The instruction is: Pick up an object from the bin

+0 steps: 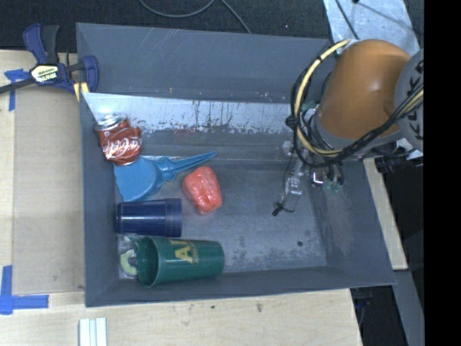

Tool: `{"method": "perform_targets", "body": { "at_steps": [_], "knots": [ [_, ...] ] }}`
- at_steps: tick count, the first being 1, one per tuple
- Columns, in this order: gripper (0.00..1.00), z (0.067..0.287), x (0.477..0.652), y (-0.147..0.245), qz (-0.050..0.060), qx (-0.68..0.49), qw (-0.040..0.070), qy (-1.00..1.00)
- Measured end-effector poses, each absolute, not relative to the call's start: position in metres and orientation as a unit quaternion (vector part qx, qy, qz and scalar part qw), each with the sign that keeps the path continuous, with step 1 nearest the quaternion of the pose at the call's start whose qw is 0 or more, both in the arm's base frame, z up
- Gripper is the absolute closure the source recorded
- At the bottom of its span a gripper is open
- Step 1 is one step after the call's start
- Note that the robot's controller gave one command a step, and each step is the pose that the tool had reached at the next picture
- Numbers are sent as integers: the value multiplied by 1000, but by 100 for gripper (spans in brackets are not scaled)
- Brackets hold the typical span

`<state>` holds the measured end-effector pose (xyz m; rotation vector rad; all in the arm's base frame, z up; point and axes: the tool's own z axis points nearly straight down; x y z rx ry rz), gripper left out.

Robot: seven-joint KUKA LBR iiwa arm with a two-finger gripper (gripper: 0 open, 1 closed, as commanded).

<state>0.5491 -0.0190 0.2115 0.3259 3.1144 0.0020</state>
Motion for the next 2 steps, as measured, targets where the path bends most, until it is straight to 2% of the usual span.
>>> {"method": "perform_targets", "body": {
  "at_steps": [1,2],
  "knots": [
    [0,222,560,-30,0,113,4,994],
    [0,184,564,0,-2,56,6,998]
  ]
}}
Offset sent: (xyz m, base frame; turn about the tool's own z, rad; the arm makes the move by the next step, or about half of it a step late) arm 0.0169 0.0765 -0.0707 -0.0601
